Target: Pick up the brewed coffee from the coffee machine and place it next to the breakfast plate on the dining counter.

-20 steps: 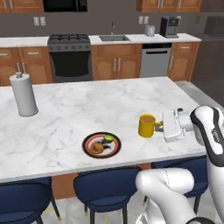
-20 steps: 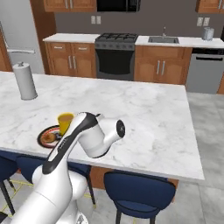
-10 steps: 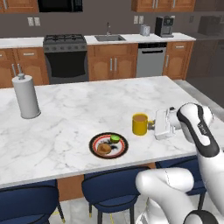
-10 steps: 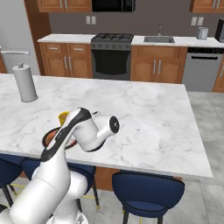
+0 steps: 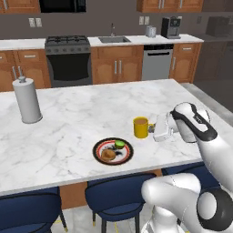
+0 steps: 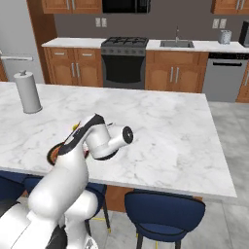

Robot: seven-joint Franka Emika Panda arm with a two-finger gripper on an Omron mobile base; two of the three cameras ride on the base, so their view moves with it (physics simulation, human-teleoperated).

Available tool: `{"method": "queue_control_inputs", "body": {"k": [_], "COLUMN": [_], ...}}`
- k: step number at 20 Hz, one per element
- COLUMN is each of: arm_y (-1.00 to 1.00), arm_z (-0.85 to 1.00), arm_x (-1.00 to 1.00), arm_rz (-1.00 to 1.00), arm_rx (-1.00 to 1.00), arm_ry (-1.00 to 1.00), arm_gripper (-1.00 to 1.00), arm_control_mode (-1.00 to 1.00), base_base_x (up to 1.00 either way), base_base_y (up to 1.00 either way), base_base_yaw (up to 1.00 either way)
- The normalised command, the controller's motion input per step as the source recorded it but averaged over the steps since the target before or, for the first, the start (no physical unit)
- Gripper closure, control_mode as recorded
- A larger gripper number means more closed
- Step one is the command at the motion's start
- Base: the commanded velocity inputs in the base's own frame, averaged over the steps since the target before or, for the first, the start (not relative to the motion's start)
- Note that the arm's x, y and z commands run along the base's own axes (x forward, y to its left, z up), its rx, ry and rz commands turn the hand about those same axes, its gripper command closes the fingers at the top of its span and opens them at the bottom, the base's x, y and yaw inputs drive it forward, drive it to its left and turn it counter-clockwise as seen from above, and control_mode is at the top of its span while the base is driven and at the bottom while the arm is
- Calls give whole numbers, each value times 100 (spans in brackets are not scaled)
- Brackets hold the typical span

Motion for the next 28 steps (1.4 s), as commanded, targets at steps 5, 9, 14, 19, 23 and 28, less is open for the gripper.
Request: {"method": "queue_control_inputs", "body": {"k": [5,9,14,19,23,28], "arm_y": [-41,-13,0,0,0,0], "arm_z": [-33,-41,-34,-30,-38,-43], "arm_x": [28,38,43,46,35,29], "arm_rz": [0,0,0,0,0,0], "arm_rx": [0,0,-1,-1,-2,-3], "arm_ry": [0,0,0,0,0,0], "arm_gripper": [100,100,100,100,100,100], "arm_control_mode": [-100,-100,-100,-100,-100,-100], "base_base_x": [0,0,0,0,0,0], "base_base_y": [0,0,0,0,0,0], "base_base_yaw": [0,0,0,0,0,0]}}
